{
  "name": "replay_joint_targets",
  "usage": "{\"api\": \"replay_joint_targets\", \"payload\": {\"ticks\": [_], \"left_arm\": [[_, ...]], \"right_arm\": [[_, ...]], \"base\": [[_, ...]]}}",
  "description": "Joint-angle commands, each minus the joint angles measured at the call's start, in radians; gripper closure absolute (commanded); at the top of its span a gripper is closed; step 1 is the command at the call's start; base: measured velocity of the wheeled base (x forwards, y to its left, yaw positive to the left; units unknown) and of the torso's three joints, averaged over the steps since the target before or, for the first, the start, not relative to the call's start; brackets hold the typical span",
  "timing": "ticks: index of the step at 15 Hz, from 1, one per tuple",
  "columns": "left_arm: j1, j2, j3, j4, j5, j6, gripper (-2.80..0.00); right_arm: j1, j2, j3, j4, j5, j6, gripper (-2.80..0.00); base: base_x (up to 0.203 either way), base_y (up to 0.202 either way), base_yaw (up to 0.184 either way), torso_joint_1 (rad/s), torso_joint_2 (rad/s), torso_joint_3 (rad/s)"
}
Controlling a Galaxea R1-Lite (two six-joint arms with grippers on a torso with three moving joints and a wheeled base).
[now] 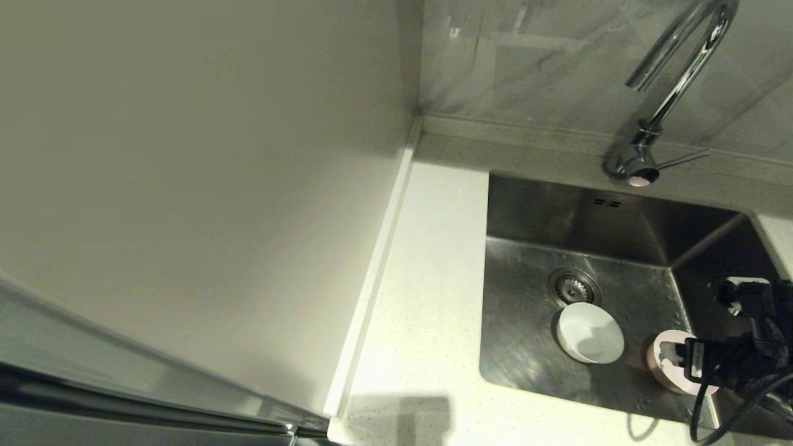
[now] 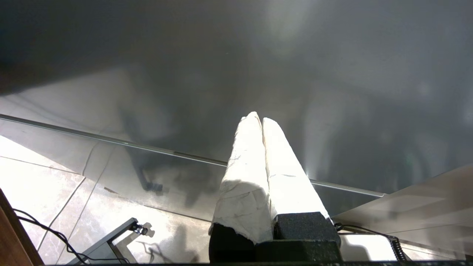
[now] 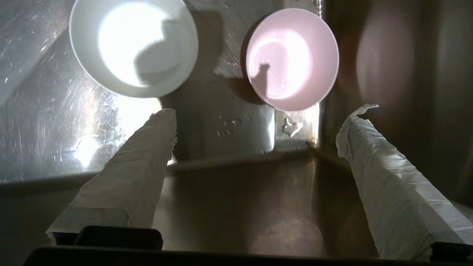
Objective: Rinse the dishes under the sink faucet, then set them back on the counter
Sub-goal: Put a bowl back to the table from the sink
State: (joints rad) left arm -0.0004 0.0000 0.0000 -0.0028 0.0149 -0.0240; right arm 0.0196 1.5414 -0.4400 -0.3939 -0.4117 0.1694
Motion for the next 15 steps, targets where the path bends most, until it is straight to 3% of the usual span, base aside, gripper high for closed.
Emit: {"api": "replay_joint_targets", "payload": {"ticks": [1,6,11,15], "left_arm": [[0.0,-0.003,0.0,0.0,0.0,-0.001,0.0],[0.0,-0.003,0.0,0.0,0.0,-0.001,0.0],[0.0,-0.004,0.0,0.0,0.0,-0.001,0.0],[-0.001,-0.003,0.0,0.0,0.0,0.0,0.0]], "right_arm": [[0.003,0.043,-0.002,-0.016,-0.002,0.001,-2.8],[0.014,0.143,-0.025,-0.135,-0.03,0.001,-2.8],[0.014,0.311,-0.05,-0.398,-0.156,0.0,-2.8],[0.014,0.41,-0.077,-0.495,-0.185,-0.001,-2.8]], "base": [[0.0,0.0,0.0,0.0,0.0,0.0],[0.0,0.0,0.0,0.0,0.0,0.0],[0.0,0.0,0.0,0.0,0.0,0.0],[0.0,0.0,0.0,0.0,0.0,0.0]]}}
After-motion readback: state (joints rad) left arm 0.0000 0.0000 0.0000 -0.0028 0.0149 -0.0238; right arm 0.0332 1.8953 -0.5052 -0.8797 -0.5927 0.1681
